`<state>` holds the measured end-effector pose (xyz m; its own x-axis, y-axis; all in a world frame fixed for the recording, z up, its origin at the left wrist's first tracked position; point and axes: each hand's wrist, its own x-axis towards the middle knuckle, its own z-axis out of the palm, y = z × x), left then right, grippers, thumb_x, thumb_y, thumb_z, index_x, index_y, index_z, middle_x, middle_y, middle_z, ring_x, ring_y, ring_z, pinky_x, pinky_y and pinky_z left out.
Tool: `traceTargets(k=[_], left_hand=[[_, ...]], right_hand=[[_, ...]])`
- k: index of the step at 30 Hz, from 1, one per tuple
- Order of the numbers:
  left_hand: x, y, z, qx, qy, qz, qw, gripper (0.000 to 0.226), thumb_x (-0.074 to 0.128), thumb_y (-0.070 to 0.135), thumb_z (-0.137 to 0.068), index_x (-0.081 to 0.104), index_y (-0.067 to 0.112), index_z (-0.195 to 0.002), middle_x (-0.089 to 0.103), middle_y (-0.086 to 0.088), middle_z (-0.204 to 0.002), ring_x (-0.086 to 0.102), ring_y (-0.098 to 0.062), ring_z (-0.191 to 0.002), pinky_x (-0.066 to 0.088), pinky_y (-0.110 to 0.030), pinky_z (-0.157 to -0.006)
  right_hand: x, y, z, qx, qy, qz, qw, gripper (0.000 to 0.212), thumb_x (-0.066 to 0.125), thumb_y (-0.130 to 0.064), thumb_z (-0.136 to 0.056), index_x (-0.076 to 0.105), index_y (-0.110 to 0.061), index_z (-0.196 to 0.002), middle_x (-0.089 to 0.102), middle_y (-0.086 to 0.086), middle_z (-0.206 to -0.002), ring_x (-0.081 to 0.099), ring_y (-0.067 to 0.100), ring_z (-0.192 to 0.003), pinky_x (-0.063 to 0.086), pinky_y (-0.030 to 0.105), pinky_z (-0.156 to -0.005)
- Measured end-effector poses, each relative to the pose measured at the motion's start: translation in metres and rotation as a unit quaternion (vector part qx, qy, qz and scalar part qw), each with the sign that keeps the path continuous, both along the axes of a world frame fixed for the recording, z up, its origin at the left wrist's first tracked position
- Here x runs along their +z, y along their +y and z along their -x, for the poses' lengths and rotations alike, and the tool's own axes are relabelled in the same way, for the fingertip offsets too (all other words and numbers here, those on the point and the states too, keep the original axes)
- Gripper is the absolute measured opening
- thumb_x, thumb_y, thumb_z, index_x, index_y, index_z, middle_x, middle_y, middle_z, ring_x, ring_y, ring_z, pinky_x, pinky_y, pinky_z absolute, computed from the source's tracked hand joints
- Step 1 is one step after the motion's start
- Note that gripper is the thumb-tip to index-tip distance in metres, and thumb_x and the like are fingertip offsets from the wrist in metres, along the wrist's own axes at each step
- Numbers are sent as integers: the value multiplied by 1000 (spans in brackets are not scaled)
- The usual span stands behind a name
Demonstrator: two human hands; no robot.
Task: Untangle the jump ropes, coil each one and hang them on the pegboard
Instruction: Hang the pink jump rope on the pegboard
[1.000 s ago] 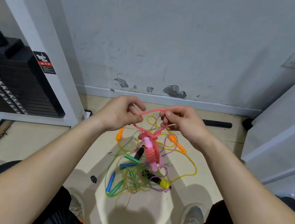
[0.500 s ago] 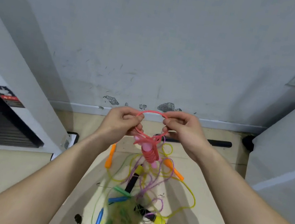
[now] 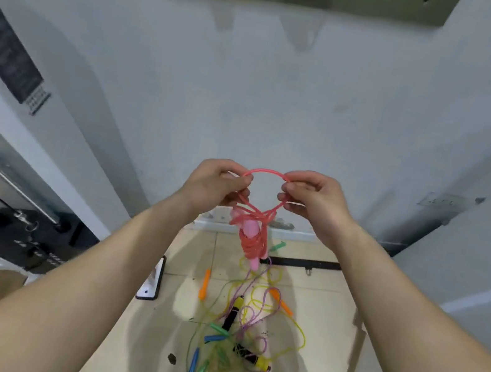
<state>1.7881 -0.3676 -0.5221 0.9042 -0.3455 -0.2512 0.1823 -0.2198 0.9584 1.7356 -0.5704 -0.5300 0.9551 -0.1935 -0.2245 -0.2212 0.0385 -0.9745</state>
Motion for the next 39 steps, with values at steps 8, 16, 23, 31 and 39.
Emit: traceTargets(k=[8,16,23,31,39], left_hand=[[213,12,17,-19,-58,-11,998,14,68,19,-94,67,6,-100,73,-14,-82,68,-21,-73,56,-23,-64],[334,2,10,-25,-113,-13,993,13,66,18,-95,67,6,-100,72,-15,-84,68,-22,-71,54,-24,-62],[391,-19,-14,-71,-142,19,987,19,54,6,-99,71,14,-95,73,-1,-83,68,-16,-83,57,-27,-77],[413,-93,-60,-66,-176,46,981,21,50,-4,-98,67,6,-104,71,-19,-94,70,-34,-89,56,-45,-86],[418,-210,-109,-10,-196,68,978,15,53,-2,-99,64,8,-101,70,-5,-79,66,-8,-59,54,-21,-56]], right_hand=[[213,8,14,14,-38,20,999,16,62,4,-91,68,-4,-104,71,9,-84,72,23,-77,58,35,-76],[335,0,6,6,-90,43,995,14,62,4,-92,67,-5,-101,71,9,-82,71,22,-74,58,35,-75],[399,-18,-10,-22,-140,73,987,17,61,4,-93,67,-11,-89,71,-7,-67,65,18,-63,54,30,-65],[424,-79,-43,-108,-165,112,974,22,57,7,-93,65,-12,-87,63,6,-73,64,17,-60,54,27,-58],[436,-191,-94,-115,-162,129,971,20,58,6,-92,66,-12,-91,67,6,-75,68,18,-62,56,34,-66]])
